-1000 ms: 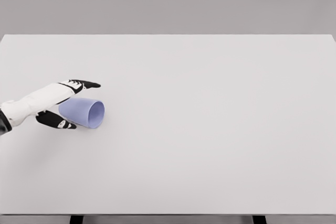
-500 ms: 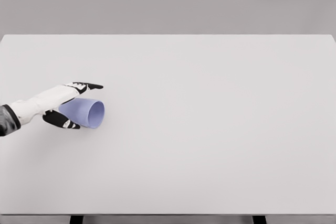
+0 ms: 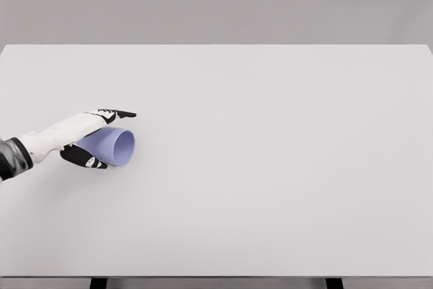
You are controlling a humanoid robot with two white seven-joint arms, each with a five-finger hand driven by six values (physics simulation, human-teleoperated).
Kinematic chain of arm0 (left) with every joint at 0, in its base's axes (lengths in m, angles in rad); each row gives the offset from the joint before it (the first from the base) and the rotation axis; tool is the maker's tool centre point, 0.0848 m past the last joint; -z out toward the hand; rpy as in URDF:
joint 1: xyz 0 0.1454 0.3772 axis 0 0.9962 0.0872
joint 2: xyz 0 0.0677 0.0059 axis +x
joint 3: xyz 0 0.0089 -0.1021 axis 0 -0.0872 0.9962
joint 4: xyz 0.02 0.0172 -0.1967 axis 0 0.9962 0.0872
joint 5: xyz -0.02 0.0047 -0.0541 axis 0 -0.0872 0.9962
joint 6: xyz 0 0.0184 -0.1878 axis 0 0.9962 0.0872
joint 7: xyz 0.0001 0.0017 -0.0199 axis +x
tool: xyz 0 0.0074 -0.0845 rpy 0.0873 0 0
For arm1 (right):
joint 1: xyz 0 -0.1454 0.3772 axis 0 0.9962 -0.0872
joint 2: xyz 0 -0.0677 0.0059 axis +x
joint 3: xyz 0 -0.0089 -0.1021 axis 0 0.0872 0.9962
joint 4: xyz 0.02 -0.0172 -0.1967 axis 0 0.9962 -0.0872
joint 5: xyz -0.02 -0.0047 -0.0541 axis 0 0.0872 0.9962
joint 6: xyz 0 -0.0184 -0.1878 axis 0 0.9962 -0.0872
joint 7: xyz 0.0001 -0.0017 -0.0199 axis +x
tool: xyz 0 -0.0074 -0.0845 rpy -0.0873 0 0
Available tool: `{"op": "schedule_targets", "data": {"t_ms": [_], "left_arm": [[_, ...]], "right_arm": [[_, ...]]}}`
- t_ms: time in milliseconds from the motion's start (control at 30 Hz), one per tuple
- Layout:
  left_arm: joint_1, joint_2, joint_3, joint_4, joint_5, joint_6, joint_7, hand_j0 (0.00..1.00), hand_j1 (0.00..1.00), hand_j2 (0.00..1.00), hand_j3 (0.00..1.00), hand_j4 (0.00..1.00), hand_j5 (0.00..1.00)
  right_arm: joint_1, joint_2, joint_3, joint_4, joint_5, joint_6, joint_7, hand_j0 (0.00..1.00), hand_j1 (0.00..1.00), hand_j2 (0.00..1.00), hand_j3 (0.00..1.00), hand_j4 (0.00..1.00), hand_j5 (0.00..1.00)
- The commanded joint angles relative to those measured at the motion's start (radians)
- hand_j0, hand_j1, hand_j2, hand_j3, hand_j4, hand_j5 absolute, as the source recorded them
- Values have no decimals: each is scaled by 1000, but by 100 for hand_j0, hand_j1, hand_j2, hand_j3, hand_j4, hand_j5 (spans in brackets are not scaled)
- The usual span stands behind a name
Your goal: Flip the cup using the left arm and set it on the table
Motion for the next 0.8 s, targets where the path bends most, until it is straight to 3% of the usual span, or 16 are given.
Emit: {"op": "schedule_targets", "data": {"t_ms": [0, 67, 533, 700, 767], "left_arm": [[0, -7, -8, 6, 1, 2, 0, 100, 100, 100, 100, 100, 100], [-23, -8, -41, 15, -8, 0, 0, 100, 100, 100, 100, 100, 100], [-26, -22, -41, 27, -5, 14, 0, 100, 100, 100, 100, 100, 100], [-40, -24, -39, 29, -4, 16, 0, 95, 95, 95, 95, 95, 95], [-41, -24, -39, 29, -4, 17, 0, 87, 87, 87, 87, 87, 87]], "right_arm": [[0, 0, 0, 0, 0, 0, 0, 100, 100, 100, 100, 100, 100], [0, 0, 0, 0, 0, 0, 0, 100, 100, 100, 100, 100, 100], [0, 0, 0, 0, 0, 0, 0, 100, 100, 100, 100, 100, 100], [0, 0, -1, 0, 0, 0, 0, 100, 100, 100, 100, 100, 100], [0, 0, 0, 0, 0, 0, 0, 100, 100, 100, 100, 100, 100]]}}
